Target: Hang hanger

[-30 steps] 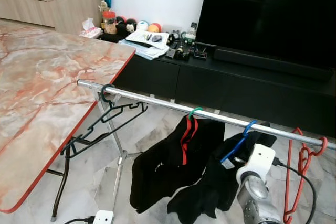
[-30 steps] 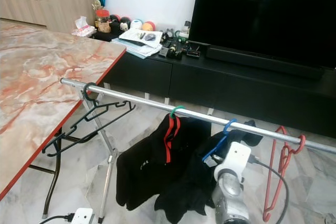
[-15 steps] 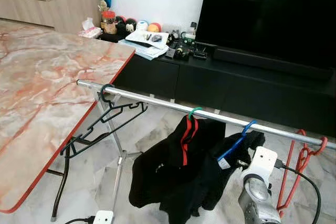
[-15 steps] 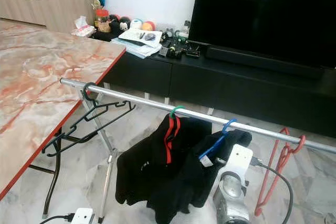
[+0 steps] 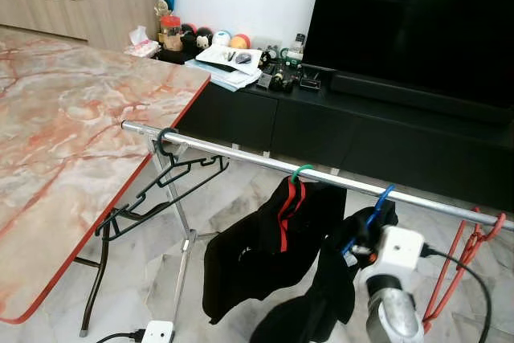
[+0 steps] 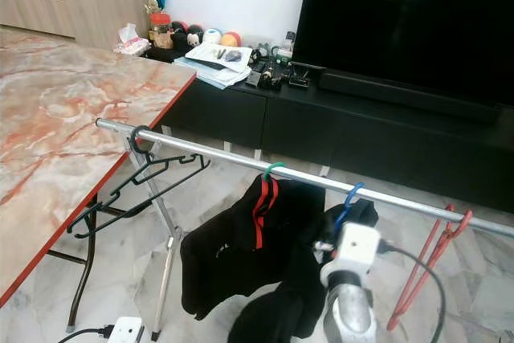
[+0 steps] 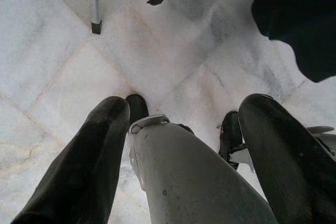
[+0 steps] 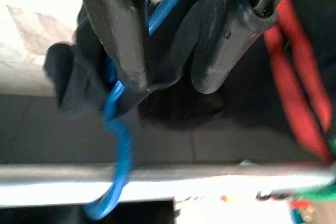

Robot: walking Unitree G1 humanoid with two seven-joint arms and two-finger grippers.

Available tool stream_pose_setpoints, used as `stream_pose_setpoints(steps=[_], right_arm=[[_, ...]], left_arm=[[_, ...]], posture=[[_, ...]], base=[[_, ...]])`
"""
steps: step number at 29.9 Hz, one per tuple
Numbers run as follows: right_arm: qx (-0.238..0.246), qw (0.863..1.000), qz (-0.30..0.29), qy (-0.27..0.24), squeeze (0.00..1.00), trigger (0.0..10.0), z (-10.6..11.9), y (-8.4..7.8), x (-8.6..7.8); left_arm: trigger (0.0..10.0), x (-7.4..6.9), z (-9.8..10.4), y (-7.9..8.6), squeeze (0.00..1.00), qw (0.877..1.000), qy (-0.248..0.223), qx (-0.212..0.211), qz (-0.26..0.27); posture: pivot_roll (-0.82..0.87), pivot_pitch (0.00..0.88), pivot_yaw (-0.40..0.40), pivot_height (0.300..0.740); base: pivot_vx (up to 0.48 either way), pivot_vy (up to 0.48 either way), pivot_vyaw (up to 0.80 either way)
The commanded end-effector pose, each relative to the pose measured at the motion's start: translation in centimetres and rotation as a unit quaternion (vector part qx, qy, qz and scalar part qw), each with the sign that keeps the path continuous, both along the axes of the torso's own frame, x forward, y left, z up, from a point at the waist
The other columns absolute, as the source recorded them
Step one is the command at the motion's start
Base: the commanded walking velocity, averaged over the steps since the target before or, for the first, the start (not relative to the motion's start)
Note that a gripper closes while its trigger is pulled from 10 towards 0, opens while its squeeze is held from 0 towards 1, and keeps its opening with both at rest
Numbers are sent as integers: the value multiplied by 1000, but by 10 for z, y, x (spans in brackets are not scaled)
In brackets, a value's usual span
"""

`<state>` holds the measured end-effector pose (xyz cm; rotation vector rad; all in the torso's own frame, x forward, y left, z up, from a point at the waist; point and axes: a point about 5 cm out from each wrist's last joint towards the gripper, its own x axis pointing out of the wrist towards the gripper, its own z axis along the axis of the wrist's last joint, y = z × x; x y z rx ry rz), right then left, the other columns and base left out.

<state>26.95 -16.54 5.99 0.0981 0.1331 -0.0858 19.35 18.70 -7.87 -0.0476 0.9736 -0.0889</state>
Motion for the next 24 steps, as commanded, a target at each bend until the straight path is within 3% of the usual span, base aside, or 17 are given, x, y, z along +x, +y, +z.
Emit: stream_pose_setpoints(steps=[1,11,18,24], right_arm=[[-9,1000,-11,2,0,10000,3,-5,1],[14,996,-88,29,0,10000,1,-18,12],[42,991,-107,65,0,10000,-8,-19,16],[37,987,-122,99,0,10000,-17,-23,20]], left_arm=[[10000,-3,-2,-2,0,1000,11,0,-10],[10000,-2,-1,-1,0,1000,9,2,-8],[10000,-2,-1,-1,0,1000,9,3,-9],[10000,-2,-1,-1,0,1000,8,3,-10]], posture=[[102,0,-92,740],[113,0,-91,740],[113,0,-89,740],[116,0,-88,740]], base=[[0,0,0],[0,0,0],[0,0,0],[0,0,0]])
